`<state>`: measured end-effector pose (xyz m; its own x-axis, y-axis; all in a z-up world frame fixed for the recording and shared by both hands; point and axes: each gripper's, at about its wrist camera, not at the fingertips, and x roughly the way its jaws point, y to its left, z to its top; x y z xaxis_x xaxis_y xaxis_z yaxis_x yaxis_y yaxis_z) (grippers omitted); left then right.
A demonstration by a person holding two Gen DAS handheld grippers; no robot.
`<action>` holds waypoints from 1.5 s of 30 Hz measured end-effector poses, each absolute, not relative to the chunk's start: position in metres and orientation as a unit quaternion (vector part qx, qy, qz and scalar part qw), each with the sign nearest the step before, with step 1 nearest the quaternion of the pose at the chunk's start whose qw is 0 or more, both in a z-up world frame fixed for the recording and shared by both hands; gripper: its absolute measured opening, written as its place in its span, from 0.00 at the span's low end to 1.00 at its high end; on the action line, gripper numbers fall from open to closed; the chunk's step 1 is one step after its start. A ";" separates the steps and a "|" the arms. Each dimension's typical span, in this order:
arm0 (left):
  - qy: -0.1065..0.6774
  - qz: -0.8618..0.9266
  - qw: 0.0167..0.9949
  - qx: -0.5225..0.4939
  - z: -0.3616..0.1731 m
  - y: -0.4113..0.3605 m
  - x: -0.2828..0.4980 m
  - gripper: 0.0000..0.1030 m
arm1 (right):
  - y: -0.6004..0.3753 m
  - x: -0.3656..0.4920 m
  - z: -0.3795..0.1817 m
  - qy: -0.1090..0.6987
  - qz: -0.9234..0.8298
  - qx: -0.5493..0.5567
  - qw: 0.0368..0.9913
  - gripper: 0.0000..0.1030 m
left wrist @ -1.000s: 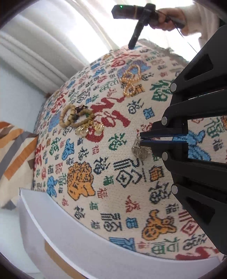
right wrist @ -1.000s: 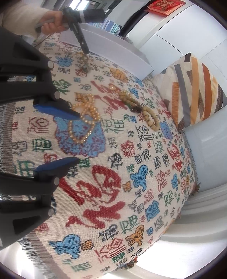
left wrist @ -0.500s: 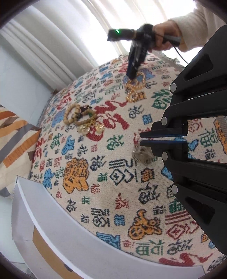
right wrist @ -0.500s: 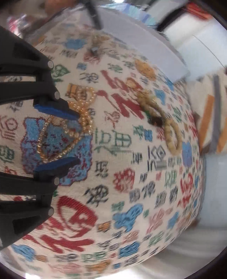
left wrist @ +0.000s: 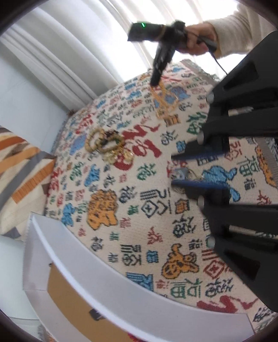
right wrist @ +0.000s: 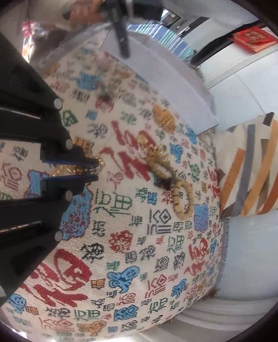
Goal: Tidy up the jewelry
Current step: 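Carry the silver rings and gold chain into the white box and open both tools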
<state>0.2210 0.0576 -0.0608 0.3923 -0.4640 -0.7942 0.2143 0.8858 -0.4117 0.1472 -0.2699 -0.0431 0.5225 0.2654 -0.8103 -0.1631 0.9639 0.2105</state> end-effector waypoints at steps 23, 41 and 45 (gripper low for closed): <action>0.506 -0.208 0.818 -0.178 -0.052 0.053 0.220 0.02 | -0.261 0.134 0.043 0.408 0.215 0.143 0.876 0.08; 0.376 -0.086 0.894 -0.229 0.119 0.220 0.225 0.03 | -0.110 0.263 0.128 0.376 0.331 0.115 0.858 0.08; 0.380 -0.031 0.896 -0.228 0.107 0.267 0.258 0.03 | -0.052 0.311 0.132 0.376 0.353 0.101 0.851 0.08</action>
<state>0.2576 0.2674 0.1072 0.7088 -0.2290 -0.6672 -0.1178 0.8941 -0.4321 0.3112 -0.0524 0.1316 0.4691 0.6760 -0.5683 -0.5248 0.7309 0.4363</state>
